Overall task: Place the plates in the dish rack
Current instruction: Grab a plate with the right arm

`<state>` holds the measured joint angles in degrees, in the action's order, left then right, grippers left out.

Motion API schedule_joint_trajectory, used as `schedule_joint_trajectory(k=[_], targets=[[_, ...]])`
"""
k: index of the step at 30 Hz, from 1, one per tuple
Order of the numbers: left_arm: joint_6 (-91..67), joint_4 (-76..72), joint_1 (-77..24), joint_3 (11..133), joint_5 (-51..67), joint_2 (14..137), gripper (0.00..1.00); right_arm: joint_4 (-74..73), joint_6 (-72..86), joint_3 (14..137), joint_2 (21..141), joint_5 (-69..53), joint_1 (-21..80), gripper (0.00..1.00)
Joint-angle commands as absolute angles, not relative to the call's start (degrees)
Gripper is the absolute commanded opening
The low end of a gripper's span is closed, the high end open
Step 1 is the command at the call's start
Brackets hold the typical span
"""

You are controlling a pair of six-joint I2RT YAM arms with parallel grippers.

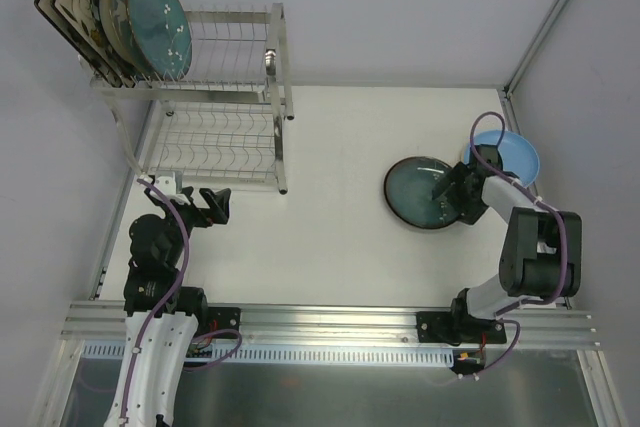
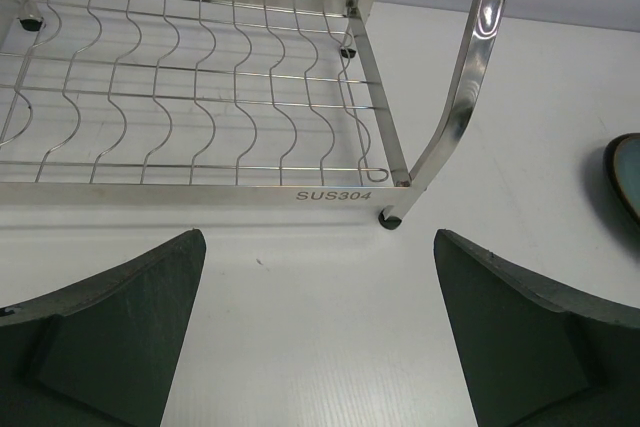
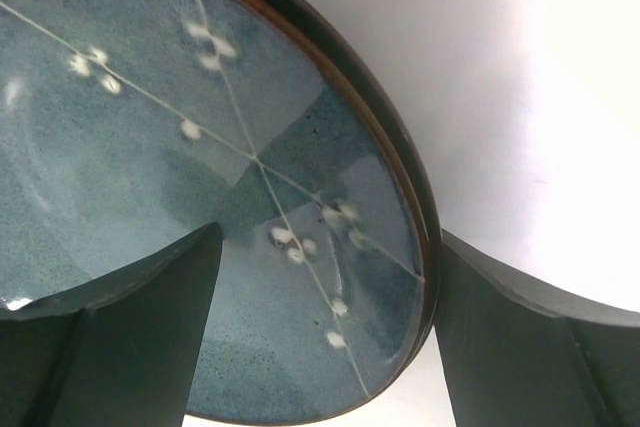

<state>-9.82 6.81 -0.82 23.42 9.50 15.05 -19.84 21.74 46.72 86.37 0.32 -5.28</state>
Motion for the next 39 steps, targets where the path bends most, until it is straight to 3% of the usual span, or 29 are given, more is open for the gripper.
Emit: schedule_joint_trajectory(k=[1, 11, 20, 31, 39], targets=[[-9.8, 5.8, -1.2, 23.2, 9.3, 15.4, 0.99, -16.3, 22.4, 51.3, 90.8, -3.6, -0.1, 0.82], [-9.8, 5.8, -1.5, 23.2, 9.2, 15.6, 0.99, -17.8, 24.7, 62.5, 97.9, -2.5, 9.6, 0.81], [-9.8, 5.9, -1.8, 23.1, 9.1, 15.4, 0.99, -22.6, 24.5, 60.8, 96.0, 5.4, 9.5, 0.79], [-9.8, 5.9, -2.3, 23.1, 9.4, 14.9, 0.99, -21.7, 23.8, 58.0, 94.1, 5.2, 8.8, 0.61], [-9.8, 5.9, -2.4, 23.2, 9.2, 15.0, 0.99, -23.6, 22.6, 58.0, 92.9, 6.6, 8.5, 0.37]])
